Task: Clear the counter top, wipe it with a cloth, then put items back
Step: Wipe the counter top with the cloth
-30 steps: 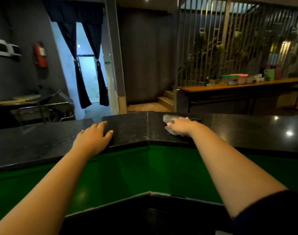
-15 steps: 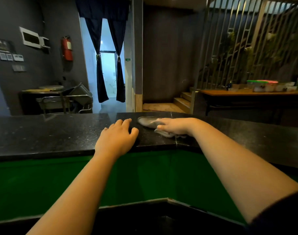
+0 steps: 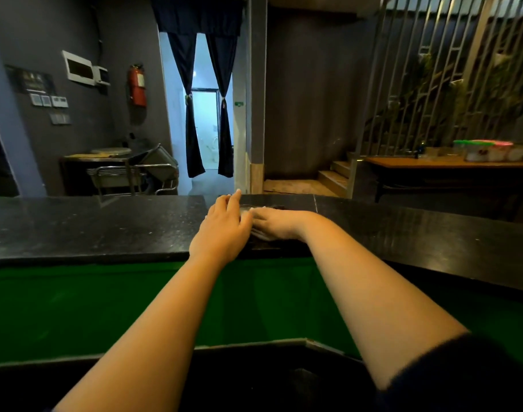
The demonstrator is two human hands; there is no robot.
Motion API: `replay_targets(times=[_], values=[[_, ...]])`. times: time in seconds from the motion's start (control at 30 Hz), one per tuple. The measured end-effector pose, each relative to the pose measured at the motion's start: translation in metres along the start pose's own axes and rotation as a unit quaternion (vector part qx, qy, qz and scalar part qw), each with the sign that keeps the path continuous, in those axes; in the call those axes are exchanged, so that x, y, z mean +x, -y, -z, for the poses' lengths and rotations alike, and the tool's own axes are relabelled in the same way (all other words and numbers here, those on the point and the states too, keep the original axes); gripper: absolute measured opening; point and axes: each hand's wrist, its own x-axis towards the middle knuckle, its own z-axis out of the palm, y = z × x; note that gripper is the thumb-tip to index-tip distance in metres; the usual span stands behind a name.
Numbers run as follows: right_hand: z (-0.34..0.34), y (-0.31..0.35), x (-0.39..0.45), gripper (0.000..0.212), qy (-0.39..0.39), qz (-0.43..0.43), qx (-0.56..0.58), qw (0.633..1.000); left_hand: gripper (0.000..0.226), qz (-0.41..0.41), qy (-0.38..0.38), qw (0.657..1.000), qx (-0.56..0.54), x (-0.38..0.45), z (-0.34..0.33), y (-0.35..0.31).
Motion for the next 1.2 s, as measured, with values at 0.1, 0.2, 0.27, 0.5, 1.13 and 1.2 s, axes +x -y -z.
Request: replay_targets(times=[0.1, 0.2, 0.27, 0.5, 1.13, 1.2], values=[[0.002, -0.012, -0.040, 0.044, 0.004, -0.012, 0.012, 1.000, 0.047, 0.010, 0.000, 1.000, -0.030, -0.003, 0.021, 0.010], [0.006, -0.031, -0.055, 0.038, -0.026, -0.085, 0.000, 0.996, 0.040, 0.029, 0.020, 0.990, 0.138, -0.011, 0.056, 0.045], [0.001, -0.027, -0.049, 0.034, -0.057, -0.121, -0.040, 0.990, 0.042, 0.056, 0.028, 0.975, 0.214, -0.020, 0.073, 0.072], [-0.029, 0.046, 0.007, 0.050, -0.072, -0.045, -0.072, 0.994, 0.046, 0.058, -0.026, 0.974, 0.218, -0.026, 0.072, 0.092], [-0.059, 0.051, -0.072, 0.037, -0.195, -0.053, -0.057, 0.978, 0.057, 0.058, 0.077, 0.965, 0.244, -0.048, 0.082, 0.079], [-0.062, 0.065, -0.092, 0.034, -0.178, -0.042, -0.041, 0.982, 0.060, 0.022, 0.090, 0.968, 0.233, -0.076, 0.086, 0.075]])
